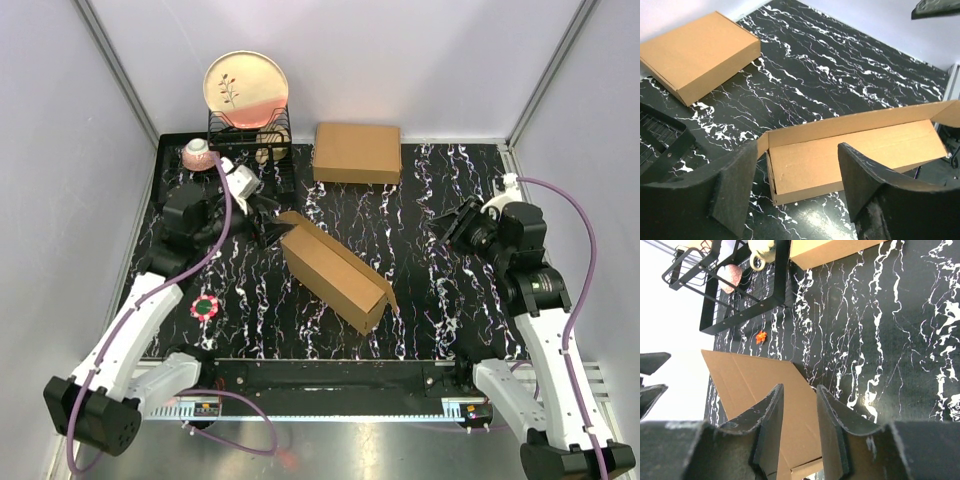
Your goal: Fold the paper box
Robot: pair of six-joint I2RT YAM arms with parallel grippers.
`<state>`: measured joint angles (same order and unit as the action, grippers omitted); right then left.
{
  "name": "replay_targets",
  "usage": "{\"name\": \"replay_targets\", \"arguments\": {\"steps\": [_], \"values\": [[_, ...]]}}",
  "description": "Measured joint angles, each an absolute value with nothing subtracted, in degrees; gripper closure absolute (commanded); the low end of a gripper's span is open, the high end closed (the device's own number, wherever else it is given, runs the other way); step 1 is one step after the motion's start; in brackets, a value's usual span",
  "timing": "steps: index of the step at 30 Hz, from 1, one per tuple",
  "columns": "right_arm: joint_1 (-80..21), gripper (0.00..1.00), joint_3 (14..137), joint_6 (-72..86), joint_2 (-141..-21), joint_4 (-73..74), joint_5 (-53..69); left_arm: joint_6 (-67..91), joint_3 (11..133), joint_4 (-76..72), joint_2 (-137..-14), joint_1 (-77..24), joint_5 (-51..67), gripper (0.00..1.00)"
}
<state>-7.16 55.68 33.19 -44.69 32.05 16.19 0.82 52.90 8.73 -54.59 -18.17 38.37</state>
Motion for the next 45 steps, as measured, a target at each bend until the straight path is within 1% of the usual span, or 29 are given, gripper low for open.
{"name": "replay_targets", "arguments": {"steps": [4,10,12,13,16,21,22,23,27,34,45], "values": [[-8.0,0.62,55.7,33.2,-43.5,33.1,16.8,-2.6,53.2,9.4,-58.5,-17.9,40.1,0.37],[-9.2,0.62,55.7,33.3,-42.1,33.1,17.8,-4.1,51.2,6.9,-64.2,-16.2,41.0,0.39],[-9.4,0.62,55.7,33.3,-41.8,33.1,18.1,-4.3,50.6,6.0,-64.9,-15.7,41.1,0.43],[-9.5,0.61,55.7,33.3,-41.8,33.1,18.2,-4.4,50.5,5.8,-65.1,-15.5,41.1,0.47],[-9.7,0.62,55.7,33.5,-41.7,33.1,18.7,-4.6,50.5,4.4,-66.0,-15.2,41.6,0.51],[-9.8,0.62,55.7,33.5,-41.7,33.1,19.1,-4.6,50.6,3.7,-68.1,-15.0,42.3,0.5],[-9.9,0.62,55.7,33.5,-41.7,33.1,19.1,-4.6,50.6,3.7,-68.2,-15.0,42.4,0.49],[-9.9,0.62,55.7,33.5,-41.6,33.1,19.1,-4.6,50.5,3.6,-68.2,-15.0,42.5,0.44],[-9.9,0.62,55.7,33.5,-41.5,33.1,19.0,-4.7,50.4,3.2,-67.3,-15.0,41.5,0.39],[-9.9,0.62,55.6,33.5,-41.4,33.1,19.1,-4.7,50.1,0.9,-64.7,-14.2,39.6,0.39],[-9.9,0.62,55.6,33.5,-40.7,33.8,19.1,-4.5,50.7,-0.2,-72.1,-14.1,40.1,0.41]]}}
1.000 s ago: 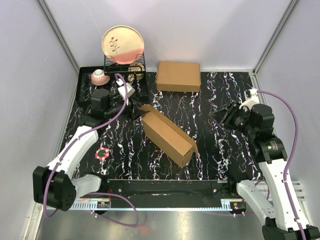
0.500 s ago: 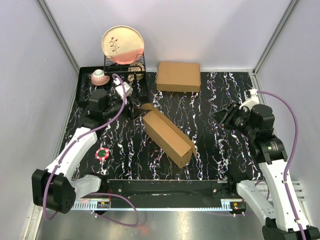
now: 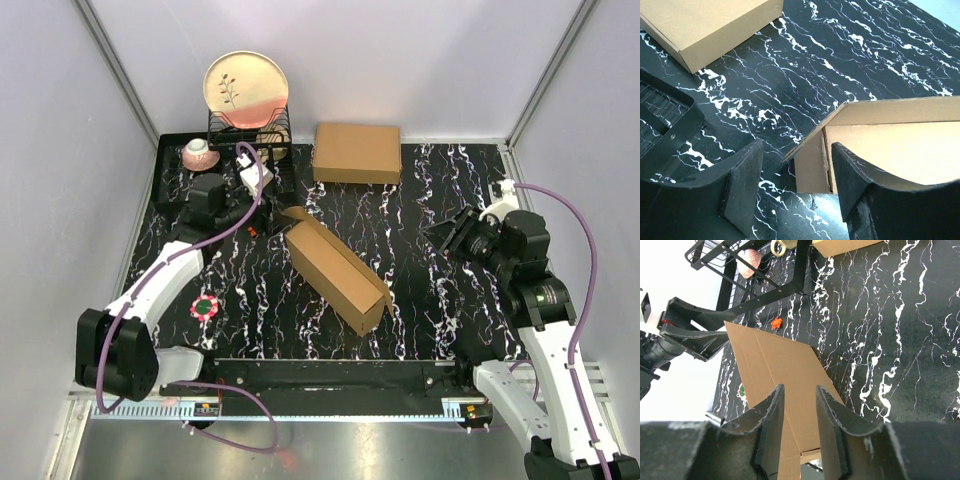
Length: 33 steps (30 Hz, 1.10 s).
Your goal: Fold the paper box
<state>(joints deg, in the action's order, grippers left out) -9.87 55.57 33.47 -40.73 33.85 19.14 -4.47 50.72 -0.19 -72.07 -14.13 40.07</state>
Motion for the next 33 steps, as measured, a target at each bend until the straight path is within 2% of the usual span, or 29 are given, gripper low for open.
{"name": "replay_targets", "arguments": {"steps": [15,20,29,33], "values": [[-9.9,0.62,55.7,34.2,-40.2,35.0,19.2,-3.4,52.9,-2.8,-74.1,-14.1,43.8,0.61],[-10.0,0.63,57.1,34.4,-40.4,36.3,19.2,-3.2,52.9,-3.3,-74.1,-14.3,44.6,0.82],[-10.7,0.64,59.8,34.4,-40.6,36.4,19.9,-3.1,51.2,-4.2,-73.9,-15.2,44.8,0.97],[-10.9,0.64,59.8,34.4,-40.8,36.4,20.2,-3.0,50.0,-4.2,-72.3,-15.5,44.6,1.0]]}}
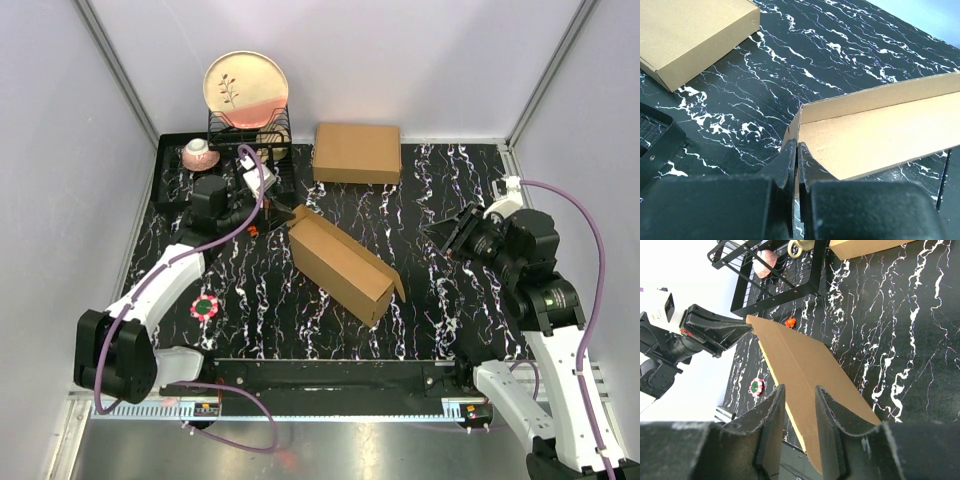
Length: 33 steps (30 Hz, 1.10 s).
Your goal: Fold the paper box
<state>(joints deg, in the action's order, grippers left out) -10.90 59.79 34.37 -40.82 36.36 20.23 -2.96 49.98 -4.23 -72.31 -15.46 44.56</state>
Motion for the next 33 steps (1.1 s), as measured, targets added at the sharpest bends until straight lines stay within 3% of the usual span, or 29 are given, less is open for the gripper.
{"name": "replay_targets", "arguments": {"steps": [22,33], "values": [[-11.1,0.6,66.4,28.5,-48.8,43.5,19.0,6.5,46.3,-2.4,-65.6,-20.4,30.0,1.0],[-12.7,0.41,69.1,22.8,-49.5,48.3,22.0,12.2,48.6,4.2,-64.3,-22.9,19.2,1.0]]}}
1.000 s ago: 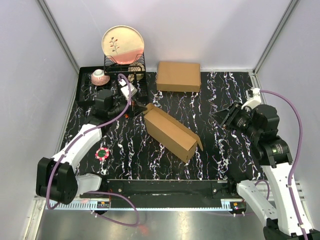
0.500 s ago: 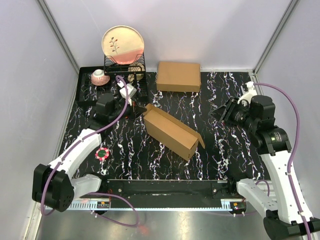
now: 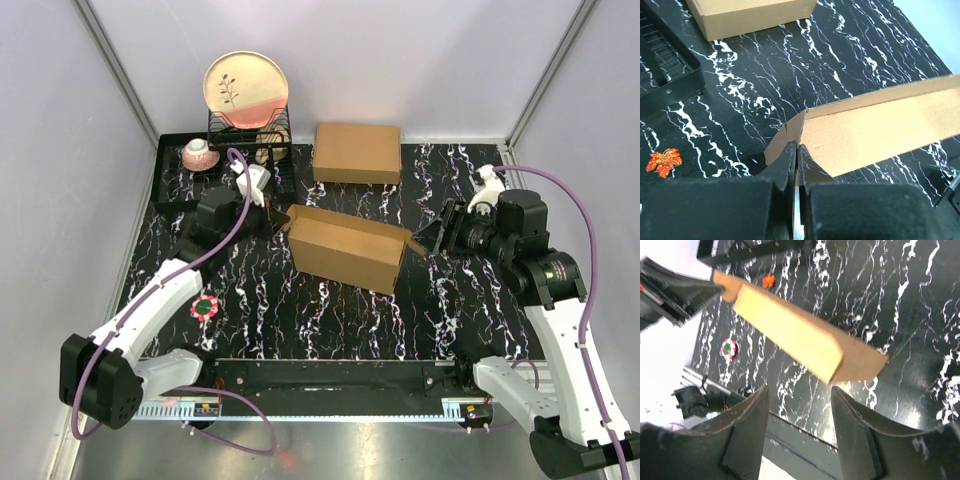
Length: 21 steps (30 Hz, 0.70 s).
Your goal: Fold the paper box
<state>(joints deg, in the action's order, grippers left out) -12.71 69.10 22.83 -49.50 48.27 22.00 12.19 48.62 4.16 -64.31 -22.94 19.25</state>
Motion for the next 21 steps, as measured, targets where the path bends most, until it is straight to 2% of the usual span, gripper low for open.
{"name": "replay_targets", "arguments": {"steps": [11,21], "values": [[-13.8,0.48,63.9,19.3,-46.4,51.8,18.7,12.7,48.7,6.6,-62.7,-22.9,15.1,1.0],[-13.8,0.47,58.6,18.9,-49.3,39.9,10.2,12.0,49.8,7.2,-63.6,-22.9,14.8,1.0]]}}
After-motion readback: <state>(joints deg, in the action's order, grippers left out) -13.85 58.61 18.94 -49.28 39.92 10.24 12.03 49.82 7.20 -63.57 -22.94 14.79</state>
